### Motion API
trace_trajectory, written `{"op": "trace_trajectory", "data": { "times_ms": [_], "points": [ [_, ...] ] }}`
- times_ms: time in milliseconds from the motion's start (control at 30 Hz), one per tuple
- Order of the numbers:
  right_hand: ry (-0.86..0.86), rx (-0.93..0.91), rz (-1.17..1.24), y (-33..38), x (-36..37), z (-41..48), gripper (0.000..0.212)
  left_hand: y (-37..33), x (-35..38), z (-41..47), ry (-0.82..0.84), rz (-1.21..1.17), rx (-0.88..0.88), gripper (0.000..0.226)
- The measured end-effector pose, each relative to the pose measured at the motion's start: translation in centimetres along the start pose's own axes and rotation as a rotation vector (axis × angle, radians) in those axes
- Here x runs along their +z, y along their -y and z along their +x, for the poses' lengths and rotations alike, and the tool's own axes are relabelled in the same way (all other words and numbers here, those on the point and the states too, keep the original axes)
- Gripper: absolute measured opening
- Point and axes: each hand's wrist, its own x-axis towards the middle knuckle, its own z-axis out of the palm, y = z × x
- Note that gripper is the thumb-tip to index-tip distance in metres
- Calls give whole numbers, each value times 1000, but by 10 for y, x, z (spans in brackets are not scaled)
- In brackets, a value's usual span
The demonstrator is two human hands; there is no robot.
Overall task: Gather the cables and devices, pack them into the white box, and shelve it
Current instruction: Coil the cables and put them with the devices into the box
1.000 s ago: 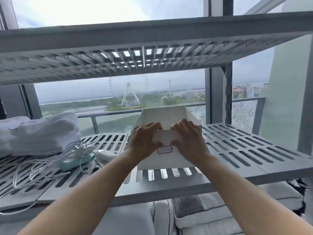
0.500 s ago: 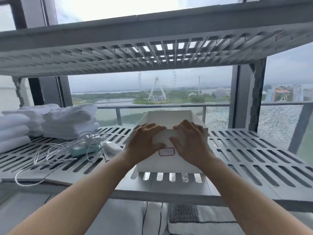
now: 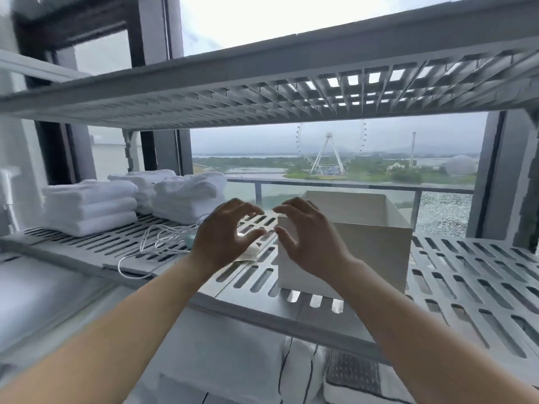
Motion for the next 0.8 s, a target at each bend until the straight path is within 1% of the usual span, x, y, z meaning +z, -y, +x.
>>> {"op": "trace_trajectory", "data": {
  "times_ms": [200,300,433,633,800],
  "points": [
    [-1,-71,46,37,50,36,38,53,-29,-16,10,76,-69,27],
    [6,-73,36,47,77,54,41,83,-37,-19,16,107,-105,27],
    [30,-49,43,47,114,72,42,121,-38,-15,42,113,-90,29],
    [84,95,37,26,168,88,45,170,-16,0,111,73,-55,31],
    [106,182,21,12,200,100,44,207,9,7,212,66,-50,30]
  ]
}}
